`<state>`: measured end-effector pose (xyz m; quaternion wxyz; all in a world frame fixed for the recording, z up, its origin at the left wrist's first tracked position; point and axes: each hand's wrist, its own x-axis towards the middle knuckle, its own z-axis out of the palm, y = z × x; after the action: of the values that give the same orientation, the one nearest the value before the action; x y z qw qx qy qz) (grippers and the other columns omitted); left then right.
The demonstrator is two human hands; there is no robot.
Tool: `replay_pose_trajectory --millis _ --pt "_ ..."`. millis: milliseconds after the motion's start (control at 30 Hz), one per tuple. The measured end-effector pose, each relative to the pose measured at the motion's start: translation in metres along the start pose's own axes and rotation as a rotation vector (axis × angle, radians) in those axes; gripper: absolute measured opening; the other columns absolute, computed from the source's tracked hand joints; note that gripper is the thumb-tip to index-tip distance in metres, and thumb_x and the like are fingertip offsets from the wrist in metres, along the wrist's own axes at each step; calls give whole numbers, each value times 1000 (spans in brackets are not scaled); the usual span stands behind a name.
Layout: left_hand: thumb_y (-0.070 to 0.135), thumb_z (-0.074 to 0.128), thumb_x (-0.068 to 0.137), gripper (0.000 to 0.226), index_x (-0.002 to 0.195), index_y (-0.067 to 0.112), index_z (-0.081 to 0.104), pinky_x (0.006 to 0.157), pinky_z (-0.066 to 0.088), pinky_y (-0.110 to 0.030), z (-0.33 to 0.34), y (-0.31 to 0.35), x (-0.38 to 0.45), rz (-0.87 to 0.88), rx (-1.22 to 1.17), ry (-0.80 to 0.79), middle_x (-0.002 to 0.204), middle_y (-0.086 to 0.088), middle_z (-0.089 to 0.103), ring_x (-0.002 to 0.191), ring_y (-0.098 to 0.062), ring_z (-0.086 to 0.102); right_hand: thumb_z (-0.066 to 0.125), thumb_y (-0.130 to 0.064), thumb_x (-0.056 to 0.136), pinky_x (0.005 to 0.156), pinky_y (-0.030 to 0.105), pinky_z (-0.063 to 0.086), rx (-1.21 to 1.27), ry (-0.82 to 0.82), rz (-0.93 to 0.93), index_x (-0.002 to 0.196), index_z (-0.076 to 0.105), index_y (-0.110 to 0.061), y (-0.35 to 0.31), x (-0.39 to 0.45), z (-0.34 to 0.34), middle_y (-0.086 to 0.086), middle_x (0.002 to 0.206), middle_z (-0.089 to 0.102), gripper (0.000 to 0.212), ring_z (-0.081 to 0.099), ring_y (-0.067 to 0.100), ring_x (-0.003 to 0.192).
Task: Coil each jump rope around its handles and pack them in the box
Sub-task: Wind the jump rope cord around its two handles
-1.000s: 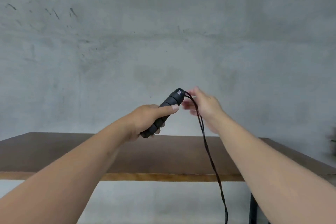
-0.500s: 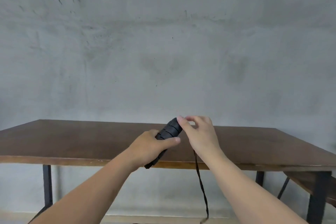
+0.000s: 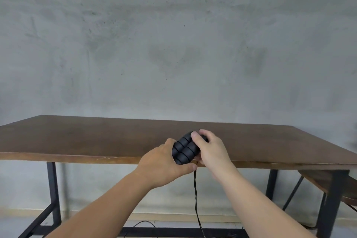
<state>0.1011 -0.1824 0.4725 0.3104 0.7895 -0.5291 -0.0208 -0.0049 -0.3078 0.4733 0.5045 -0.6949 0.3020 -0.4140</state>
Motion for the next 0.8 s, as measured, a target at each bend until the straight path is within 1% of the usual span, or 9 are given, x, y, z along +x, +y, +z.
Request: replay_pose_trajectory --millis 100,233,333,433,533,600,633,700,800 --pt "76 65 69 61 107 31 45 73 57 -34 3 -6 1 -17 16 -5 83 12 67 70 -7 65 59 -41 95 59 21 53 -20 -24 30 140 49 -21 -1 0 -3 4 126 58 51 67 18 90" --pt "76 64 67 65 107 28 46 61 53 -28 8 -6 1 -45 -15 8 85 13 64 65 -7 61 60 -43 94 89 36 56 -84 -33 16 143 47 -19 10 -5 7 1 133 58 55 62 18 107" --pt "66 68 73 58 109 27 46 68 51 -29 11 -10 2 -49 54 -3 88 12 61 76 -9 61 60 -38 96 69 34 59 43 -63 92 139 49 -17 17 -8 13 7 109 67 49 67 16 64" --pt "51 69 75 47 109 28 45 73 52 -31 13 -18 0 -65 65 -17 91 11 61 83 -11 60 59 -40 96 68 36 59 47 -104 131 134 54 -14 24 -11 15 6 93 68 46 64 15 53" --pt "42 68 75 41 108 28 48 67 51 -29 16 -27 -4 -79 17 -74 89 9 63 78 -12 61 43 -53 99 70 40 56 -168 -92 104 106 65 -15 18 -18 11 5 77 65 45 64 22 65" --pt "36 72 73 41 108 30 52 59 50 -26 17 -33 -8 -93 -143 -143 88 6 65 66 -13 60 26 -56 101 79 38 45 -477 24 -26 99 63 -19 18 -14 3 4 89 60 53 57 23 91" --pt "33 74 73 41 108 29 54 56 50 -27 16 -33 -10 -88 -243 -188 86 3 65 61 -13 59 23 -54 102 82 36 41 -506 65 -64 102 65 -22 20 -12 0 3 96 57 53 53 21 101" --pt "28 77 75 39 108 25 57 55 48 -27 14 -33 -14 -58 -395 -288 83 -2 63 59 -14 56 26 -48 105 84 31 41 -272 26 -20 97 71 -25 24 -12 -2 -2 100 61 51 57 13 101" --pt "34 78 73 40 106 20 58 58 46 -25 13 -32 -21 -67 -550 -355 80 -2 56 64 -13 54 36 -42 106 70 28 49 278 1 226 83 69 -17 32 -23 6 -6 68 67 47 60 10 65"
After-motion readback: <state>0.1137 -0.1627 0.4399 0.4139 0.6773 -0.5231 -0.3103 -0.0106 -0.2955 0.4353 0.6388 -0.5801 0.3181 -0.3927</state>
